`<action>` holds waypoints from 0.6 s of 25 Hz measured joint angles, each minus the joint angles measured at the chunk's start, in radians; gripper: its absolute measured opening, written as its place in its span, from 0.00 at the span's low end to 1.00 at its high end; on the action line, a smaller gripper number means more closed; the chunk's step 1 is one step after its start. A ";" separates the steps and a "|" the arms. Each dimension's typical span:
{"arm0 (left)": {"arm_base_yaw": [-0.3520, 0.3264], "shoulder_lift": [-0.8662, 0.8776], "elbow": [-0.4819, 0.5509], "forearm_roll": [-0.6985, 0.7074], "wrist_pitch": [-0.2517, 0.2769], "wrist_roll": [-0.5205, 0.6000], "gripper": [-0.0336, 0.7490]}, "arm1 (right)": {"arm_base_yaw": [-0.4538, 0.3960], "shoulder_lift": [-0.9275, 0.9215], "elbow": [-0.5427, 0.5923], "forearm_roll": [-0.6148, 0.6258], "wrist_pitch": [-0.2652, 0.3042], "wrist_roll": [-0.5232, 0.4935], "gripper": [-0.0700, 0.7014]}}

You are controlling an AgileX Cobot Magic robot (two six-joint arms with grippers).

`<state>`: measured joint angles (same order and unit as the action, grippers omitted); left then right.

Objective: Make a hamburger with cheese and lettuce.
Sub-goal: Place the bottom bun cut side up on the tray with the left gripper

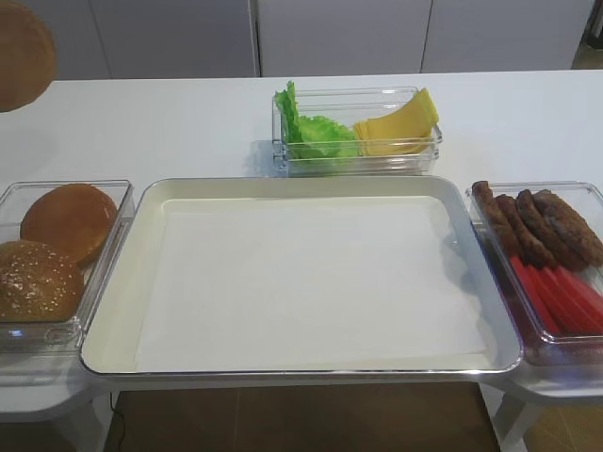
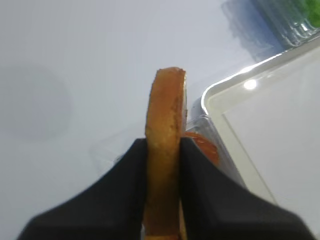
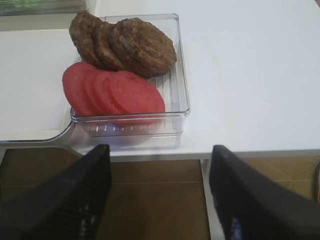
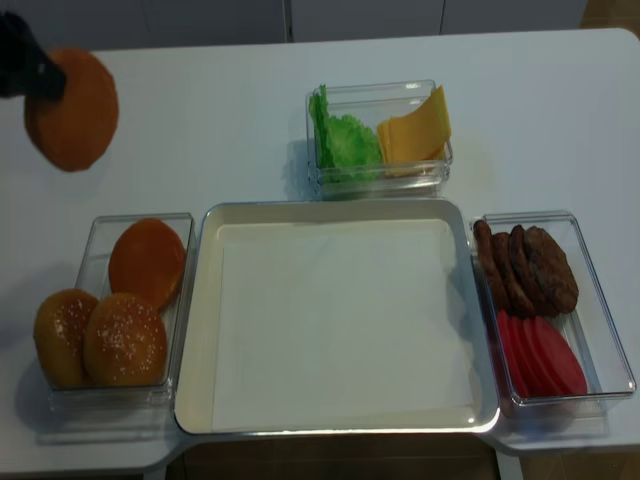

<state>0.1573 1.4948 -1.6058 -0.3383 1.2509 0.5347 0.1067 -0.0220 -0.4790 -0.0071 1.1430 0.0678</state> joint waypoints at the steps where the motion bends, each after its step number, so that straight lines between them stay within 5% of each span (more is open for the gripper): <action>1: -0.025 -0.002 0.000 0.000 0.000 -0.025 0.23 | 0.000 0.000 0.000 0.000 0.000 0.000 0.72; 7: -0.240 -0.002 0.000 0.052 0.001 -0.146 0.22 | 0.000 0.000 0.000 0.000 0.000 0.000 0.72; 15: -0.655 0.004 0.000 0.406 0.001 -0.377 0.22 | 0.000 0.000 0.000 0.000 0.000 0.000 0.70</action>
<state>-0.4973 1.4988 -1.6058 0.0680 1.2523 0.1580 0.1067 -0.0220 -0.4790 -0.0071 1.1430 0.0678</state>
